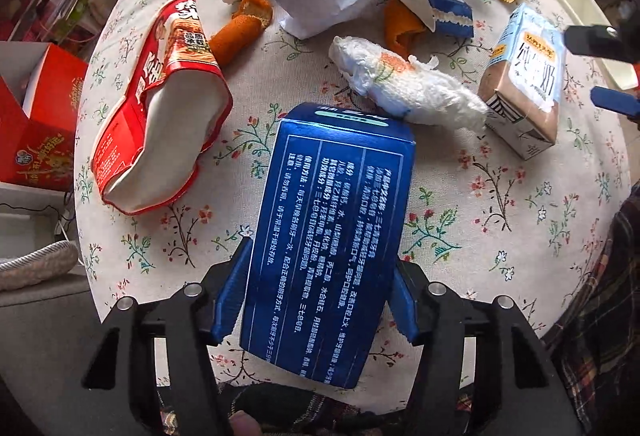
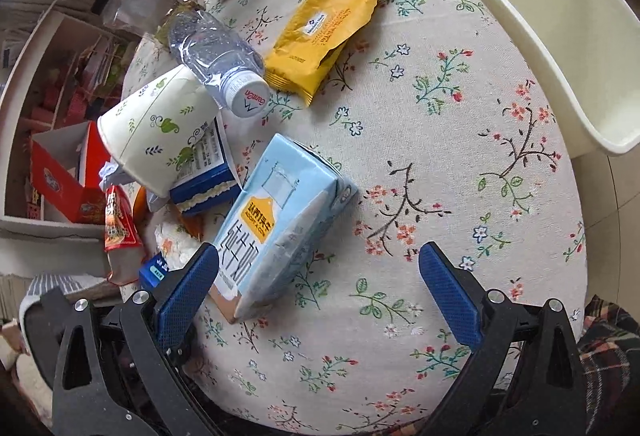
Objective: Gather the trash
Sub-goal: 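Carry the milk carton to the white bin and release it with the right tool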
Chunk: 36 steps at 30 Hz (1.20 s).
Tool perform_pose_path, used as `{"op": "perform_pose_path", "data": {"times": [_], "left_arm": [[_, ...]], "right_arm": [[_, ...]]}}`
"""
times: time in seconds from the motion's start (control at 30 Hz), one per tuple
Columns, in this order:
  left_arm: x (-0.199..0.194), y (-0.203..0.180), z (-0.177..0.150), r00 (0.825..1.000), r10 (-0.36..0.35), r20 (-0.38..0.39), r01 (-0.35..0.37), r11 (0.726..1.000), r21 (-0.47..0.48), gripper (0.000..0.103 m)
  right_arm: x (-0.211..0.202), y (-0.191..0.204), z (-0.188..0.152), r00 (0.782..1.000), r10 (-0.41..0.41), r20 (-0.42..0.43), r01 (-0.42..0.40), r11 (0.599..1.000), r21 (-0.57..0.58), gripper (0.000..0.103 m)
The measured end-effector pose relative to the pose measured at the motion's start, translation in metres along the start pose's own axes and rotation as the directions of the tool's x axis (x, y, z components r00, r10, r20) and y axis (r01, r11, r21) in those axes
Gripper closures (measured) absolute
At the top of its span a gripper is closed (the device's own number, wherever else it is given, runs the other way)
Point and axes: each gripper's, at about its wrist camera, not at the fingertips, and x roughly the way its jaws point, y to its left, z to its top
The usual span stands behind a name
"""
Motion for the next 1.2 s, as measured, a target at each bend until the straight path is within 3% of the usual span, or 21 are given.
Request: {"op": "perform_pose_path", "data": {"times": [0.17,0.33,0.37,0.43,0.5,0.7,0.9,1.2], "left_arm": [[-0.032,0.008,-0.019,0.992,-0.024,0.127,0.031,0.998,-0.054,0.049],[-0.069,0.016,-0.03,0.966,0.016,0.259,0.012,0.994,-0.107,0.049],[-0.073,0.02,-0.023,0.96,0.024,0.278,0.01,0.993,-0.119,0.049],[-0.083,0.028,-0.017,0.948,0.029,0.318,0.02,0.988,-0.152,0.049],[-0.096,0.031,-0.018,0.933,0.023,0.36,0.047,0.982,-0.185,0.049],[-0.133,0.033,-0.002,0.874,-0.024,0.485,0.156,0.96,-0.234,0.049],[-0.172,0.014,0.005,0.812,-0.037,0.582,0.198,0.956,-0.215,0.049],[-0.229,-0.026,0.034,0.727,-0.072,0.682,0.255,0.952,-0.171,0.049]], "right_arm": [[0.016,0.034,0.004,0.995,-0.096,0.032,0.095,0.995,0.015,0.007],[0.042,0.045,-0.004,0.988,-0.156,0.001,0.156,0.988,-0.001,0.009],[0.042,0.047,-0.008,0.986,-0.169,0.015,0.169,0.985,-0.017,0.013],[0.038,0.051,-0.013,0.983,-0.179,0.048,0.182,0.98,-0.08,0.031],[0.03,0.05,-0.015,0.987,-0.15,0.056,0.155,0.982,-0.104,0.041],[-0.029,0.057,-0.018,0.98,-0.083,0.182,0.118,0.974,-0.192,0.044],[-0.104,0.066,-0.013,0.942,-0.008,0.336,0.098,0.963,-0.252,0.044],[-0.209,0.037,0.013,0.851,0.049,0.522,0.107,0.959,-0.263,0.044]]}}
